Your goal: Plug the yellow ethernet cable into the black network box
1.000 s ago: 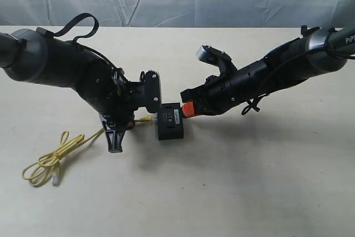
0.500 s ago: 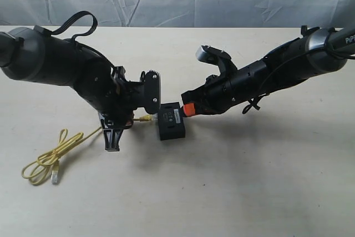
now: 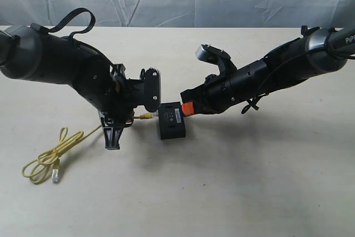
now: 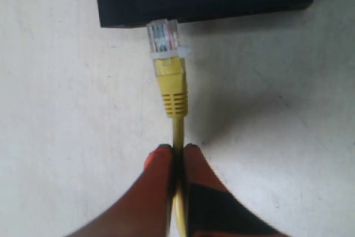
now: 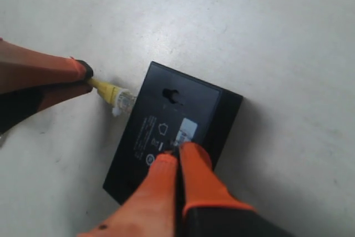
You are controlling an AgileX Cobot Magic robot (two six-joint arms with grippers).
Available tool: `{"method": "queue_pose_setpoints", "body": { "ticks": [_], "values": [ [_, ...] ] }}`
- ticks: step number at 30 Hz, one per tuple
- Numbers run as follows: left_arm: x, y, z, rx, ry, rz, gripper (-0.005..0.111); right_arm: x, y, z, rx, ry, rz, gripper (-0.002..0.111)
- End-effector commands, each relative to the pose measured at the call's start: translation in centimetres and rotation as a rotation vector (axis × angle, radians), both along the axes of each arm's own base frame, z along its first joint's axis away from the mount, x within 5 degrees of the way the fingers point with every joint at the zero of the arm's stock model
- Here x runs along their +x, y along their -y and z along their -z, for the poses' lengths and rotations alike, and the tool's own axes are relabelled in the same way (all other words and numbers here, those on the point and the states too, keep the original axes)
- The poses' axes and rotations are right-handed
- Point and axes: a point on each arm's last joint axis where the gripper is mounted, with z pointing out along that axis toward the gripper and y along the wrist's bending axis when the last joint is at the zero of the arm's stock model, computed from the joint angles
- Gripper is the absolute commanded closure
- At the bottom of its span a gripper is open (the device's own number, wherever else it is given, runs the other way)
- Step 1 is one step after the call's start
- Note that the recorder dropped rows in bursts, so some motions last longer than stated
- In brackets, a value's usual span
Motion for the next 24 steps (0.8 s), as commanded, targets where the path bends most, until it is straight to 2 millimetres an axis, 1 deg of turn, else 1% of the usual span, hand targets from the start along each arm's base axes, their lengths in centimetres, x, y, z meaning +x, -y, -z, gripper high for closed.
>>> {"method": "queue_pose_setpoints", "body": {
  "ticks": [1,12,19,24],
  "values": [
    [0.0,0.1,-0.4,0.0,0.006,0.005,0.107,0.2,0.0,-0.2,0.007,0.011,-0.003,0.109],
    [0.0,0.1,-0.4,0.01,0.015,0.019,0.107,0.2,0.0,-0.2,0.005,0.012,-0.004,0.109],
    [0.0,0.1,0.6,0.023,-0.006,0.019,0.107,0.2,0.0,-0.2,0.005,0.012,-0.004,0.109],
    [0.1,0.2,0.6,0.013,0.005,0.019,0.107,0.2,0.0,-0.2,0.005,0.012,-0.004,0.109]
  ]
}}
